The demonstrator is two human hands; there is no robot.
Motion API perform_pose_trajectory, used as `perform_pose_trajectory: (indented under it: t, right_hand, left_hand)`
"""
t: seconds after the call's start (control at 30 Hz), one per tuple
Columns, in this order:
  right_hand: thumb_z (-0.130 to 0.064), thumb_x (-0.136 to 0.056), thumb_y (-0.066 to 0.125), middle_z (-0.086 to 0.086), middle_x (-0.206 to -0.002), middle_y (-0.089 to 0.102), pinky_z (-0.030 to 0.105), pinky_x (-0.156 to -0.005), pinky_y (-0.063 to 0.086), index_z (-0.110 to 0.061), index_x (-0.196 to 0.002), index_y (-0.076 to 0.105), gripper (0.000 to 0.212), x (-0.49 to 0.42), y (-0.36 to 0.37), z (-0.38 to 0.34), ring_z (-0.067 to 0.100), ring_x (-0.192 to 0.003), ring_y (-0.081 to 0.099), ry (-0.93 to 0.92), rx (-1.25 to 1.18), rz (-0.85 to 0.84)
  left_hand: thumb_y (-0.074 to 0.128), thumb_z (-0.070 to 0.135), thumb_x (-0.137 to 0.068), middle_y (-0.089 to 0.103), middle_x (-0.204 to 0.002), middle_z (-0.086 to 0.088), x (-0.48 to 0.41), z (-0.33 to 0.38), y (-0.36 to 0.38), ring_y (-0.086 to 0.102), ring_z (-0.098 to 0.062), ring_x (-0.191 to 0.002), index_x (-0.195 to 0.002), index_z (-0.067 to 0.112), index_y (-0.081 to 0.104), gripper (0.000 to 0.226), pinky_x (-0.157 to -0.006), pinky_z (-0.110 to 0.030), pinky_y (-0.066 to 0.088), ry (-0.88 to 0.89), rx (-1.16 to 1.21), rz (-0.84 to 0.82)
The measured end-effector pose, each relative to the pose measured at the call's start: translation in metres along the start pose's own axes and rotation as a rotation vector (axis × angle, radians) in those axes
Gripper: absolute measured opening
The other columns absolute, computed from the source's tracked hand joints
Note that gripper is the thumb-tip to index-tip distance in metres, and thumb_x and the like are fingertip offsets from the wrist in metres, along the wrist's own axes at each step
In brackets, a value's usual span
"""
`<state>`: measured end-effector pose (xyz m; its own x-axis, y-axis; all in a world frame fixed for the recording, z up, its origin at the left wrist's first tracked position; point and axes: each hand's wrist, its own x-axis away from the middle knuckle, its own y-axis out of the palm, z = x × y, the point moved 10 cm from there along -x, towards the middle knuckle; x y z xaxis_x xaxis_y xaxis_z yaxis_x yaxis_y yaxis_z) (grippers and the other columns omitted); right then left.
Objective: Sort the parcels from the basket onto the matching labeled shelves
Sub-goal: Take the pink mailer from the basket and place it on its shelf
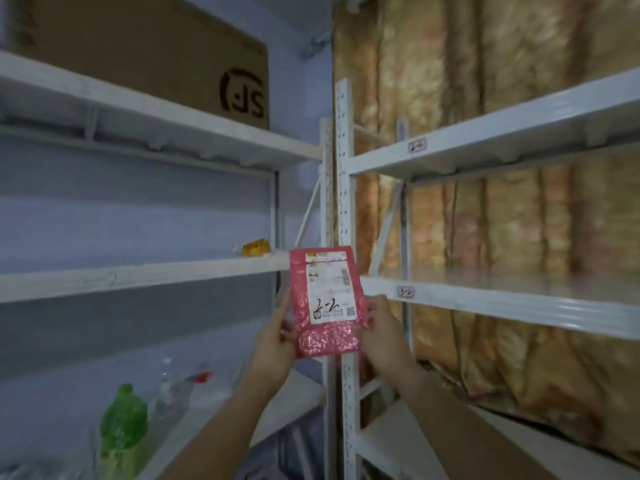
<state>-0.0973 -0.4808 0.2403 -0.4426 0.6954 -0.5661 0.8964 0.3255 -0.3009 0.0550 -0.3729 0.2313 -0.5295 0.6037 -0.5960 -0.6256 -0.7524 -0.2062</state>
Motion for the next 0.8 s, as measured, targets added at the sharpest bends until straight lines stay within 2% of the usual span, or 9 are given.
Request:
perform_pose_trajectory:
  t: [0.07,0.1,0.17,0.27,0.43,0.53,0.6,0.7,0.8]
  right_hand:
    - [-0.016,-0.094,0.059,-0.015,-0.084,0.061,0.027,-0.064,0.055,-0.027,-0.104,0.041,0.023,-0.006,-0.04,-0.038,-0.001,-0.075,0.062,-0.055,0.044,0.061]
    - [-0.017,-0.093,0.059,-0.015,-0.083,0.059,0.025,-0.061,0.052,-0.027,-0.102,0.04,0.024,-0.007,-0.055,-0.054,-0.002,-0.073,0.06,-0.075,0.058,0.084]
    - [-0.016,-0.092,0.06,-0.012,-0.084,0.058,0.035,-0.066,0.055,-0.023,-0.104,0.039,0.025,-0.012,-0.087,-0.082,0.009,-0.076,0.063,-0.104,0.053,0.132]
    - [-0.015,-0.09,0.063,-0.011,-0.082,0.058,0.044,-0.074,0.056,-0.021,-0.103,0.041,0.027,-0.019,-0.128,-0.118,0.019,-0.081,0.065,-0.159,0.064,0.189]
    - [-0.016,-0.087,0.068,-0.016,-0.081,0.056,0.031,-0.062,0.054,-0.024,-0.102,0.042,0.032,-0.032,-0.175,-0.14,0.001,-0.072,0.06,-0.221,0.07,0.237]
    - [-0.014,-0.088,0.067,-0.018,-0.08,0.055,0.023,-0.056,0.045,-0.025,-0.102,0.042,0.03,-0.038,-0.194,-0.134,-0.001,-0.067,0.058,-0.225,0.092,0.264]
    - [-0.014,-0.089,0.065,-0.016,-0.083,0.057,0.026,-0.06,0.047,-0.031,-0.096,0.042,0.029,-0.043,-0.204,-0.131,0.005,-0.071,0.06,-0.224,0.083,0.251]
    - [-0.016,-0.088,0.065,-0.01,-0.085,0.062,0.039,-0.069,0.054,-0.033,-0.095,0.044,0.028,-0.05,-0.219,-0.126,0.017,-0.079,0.067,-0.228,0.109,0.245]
    - [-0.016,-0.088,0.067,-0.008,-0.078,0.065,0.032,-0.061,0.056,-0.024,-0.117,0.056,0.032,-0.06,-0.234,-0.123,0.01,-0.067,0.068,-0.266,0.189,0.276]
  left_hand:
    - [0.043,-0.006,-0.094,0.055,-0.082,-0.003,-0.011,0.053,0.012,0.06,-0.013,-0.068,-0.145,0.035,0.027,0.067,-0.055,-0.015,0.054,0.063,0.087,-0.024]
    - [0.042,-0.006,-0.093,0.056,-0.084,-0.003,-0.015,0.075,0.016,0.061,-0.013,-0.07,-0.144,0.038,0.026,0.069,-0.059,-0.023,0.058,0.099,0.087,-0.03]
    - [0.044,-0.003,-0.094,0.058,-0.087,-0.004,-0.025,0.119,0.024,0.06,-0.02,-0.078,-0.146,0.038,0.027,0.068,-0.071,-0.038,0.06,0.167,0.052,-0.032]
    - [0.044,0.004,-0.096,0.057,-0.091,0.001,-0.039,0.174,0.032,0.061,-0.023,-0.086,-0.141,0.049,0.022,0.068,-0.07,-0.031,0.058,0.283,0.007,-0.021]
    - [0.043,0.011,-0.097,0.055,-0.09,0.012,-0.044,0.219,0.053,0.062,-0.017,-0.082,-0.141,0.054,0.017,0.068,-0.072,-0.038,0.059,0.366,-0.013,0.042]
    - [0.044,0.015,-0.096,0.055,-0.084,0.019,-0.042,0.229,0.073,0.063,-0.015,-0.078,-0.143,0.053,0.012,0.068,-0.071,-0.041,0.058,0.391,-0.019,0.058]
    - [0.043,0.011,-0.096,0.056,-0.083,0.02,-0.048,0.233,0.083,0.064,-0.016,-0.078,-0.145,0.049,0.012,0.07,-0.073,-0.043,0.059,0.384,-0.013,0.048]
    - [0.042,0.006,-0.096,0.056,-0.081,0.022,-0.056,0.235,0.097,0.064,-0.012,-0.076,-0.147,0.045,0.014,0.07,-0.069,-0.037,0.059,0.388,0.018,0.035]
    - [0.043,0.006,-0.096,0.056,-0.08,0.024,-0.063,0.24,0.107,0.061,0.001,-0.073,-0.145,0.046,0.02,0.068,-0.063,-0.019,0.054,0.411,0.022,0.057]
